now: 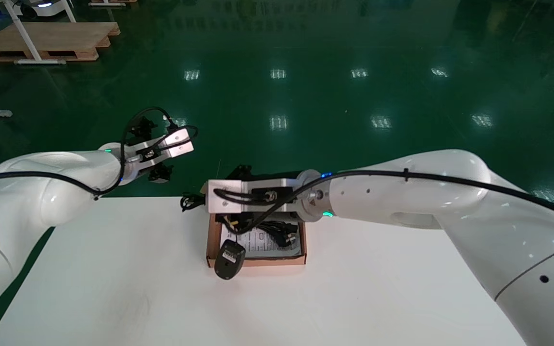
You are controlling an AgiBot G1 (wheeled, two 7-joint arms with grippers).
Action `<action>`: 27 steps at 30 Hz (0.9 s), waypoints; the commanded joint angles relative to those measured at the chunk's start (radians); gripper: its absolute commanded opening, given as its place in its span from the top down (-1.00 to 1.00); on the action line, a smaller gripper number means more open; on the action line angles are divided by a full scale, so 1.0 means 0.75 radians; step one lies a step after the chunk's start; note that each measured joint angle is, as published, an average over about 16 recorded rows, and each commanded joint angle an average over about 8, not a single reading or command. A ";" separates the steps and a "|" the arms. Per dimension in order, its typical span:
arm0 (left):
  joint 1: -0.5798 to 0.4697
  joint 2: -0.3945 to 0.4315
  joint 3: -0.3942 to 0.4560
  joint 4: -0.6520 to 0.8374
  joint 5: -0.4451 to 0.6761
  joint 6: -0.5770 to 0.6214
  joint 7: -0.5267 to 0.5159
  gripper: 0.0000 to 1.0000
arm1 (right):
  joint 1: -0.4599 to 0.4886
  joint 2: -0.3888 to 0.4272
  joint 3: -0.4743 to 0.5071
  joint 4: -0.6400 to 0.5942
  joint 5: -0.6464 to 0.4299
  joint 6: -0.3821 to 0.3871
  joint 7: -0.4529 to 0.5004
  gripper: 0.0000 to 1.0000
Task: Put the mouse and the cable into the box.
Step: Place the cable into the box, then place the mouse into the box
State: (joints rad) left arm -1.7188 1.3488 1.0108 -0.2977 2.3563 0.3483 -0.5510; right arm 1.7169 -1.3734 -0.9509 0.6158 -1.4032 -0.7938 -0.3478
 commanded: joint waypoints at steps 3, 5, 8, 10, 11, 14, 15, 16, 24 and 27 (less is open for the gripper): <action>-0.001 -0.001 0.011 -0.002 0.002 0.000 -0.013 -1.00 | -0.014 0.002 -0.111 0.047 0.053 0.054 0.034 1.00; -0.001 -0.001 0.017 -0.003 0.002 0.000 -0.019 -1.00 | 0.000 0.002 -0.143 0.039 0.082 0.088 0.049 1.00; -0.001 -0.001 0.025 -0.005 0.003 0.000 -0.027 -1.00 | 0.031 0.004 -0.178 0.021 0.134 0.120 0.067 1.00; -0.002 -0.001 0.030 -0.006 0.003 -0.001 -0.033 -1.00 | 0.053 0.005 -0.195 0.007 0.171 0.130 0.072 1.00; -0.002 -0.001 0.032 -0.006 0.003 -0.001 -0.035 -1.00 | 0.063 0.006 -0.203 -0.001 0.189 0.132 0.072 1.00; -0.002 -0.002 0.040 -0.007 0.002 -0.001 -0.042 -1.00 | 0.086 0.006 -0.226 -0.020 0.237 0.134 0.063 1.00; -0.002 -0.002 0.042 -0.007 0.002 -0.001 -0.045 -1.00 | 0.091 0.006 -0.234 -0.024 0.253 0.133 0.059 1.00; -0.003 -0.002 0.044 -0.008 0.002 -0.001 -0.047 -1.00 | 0.094 0.006 -0.243 -0.027 0.267 0.132 0.054 1.00; -0.004 -0.003 0.063 -0.010 0.000 -0.003 -0.063 -1.00 | 0.069 0.004 -0.339 -0.018 0.350 0.132 0.013 1.00; -0.005 -0.003 0.069 -0.010 -0.002 -0.003 -0.068 -1.00 | 0.046 0.004 -0.389 -0.021 0.354 0.150 0.001 1.00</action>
State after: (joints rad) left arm -1.7222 1.3468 1.0627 -0.3051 2.3549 0.3460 -0.6018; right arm 1.7520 -1.3702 -1.2390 0.5924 -1.1434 -0.6587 -0.3440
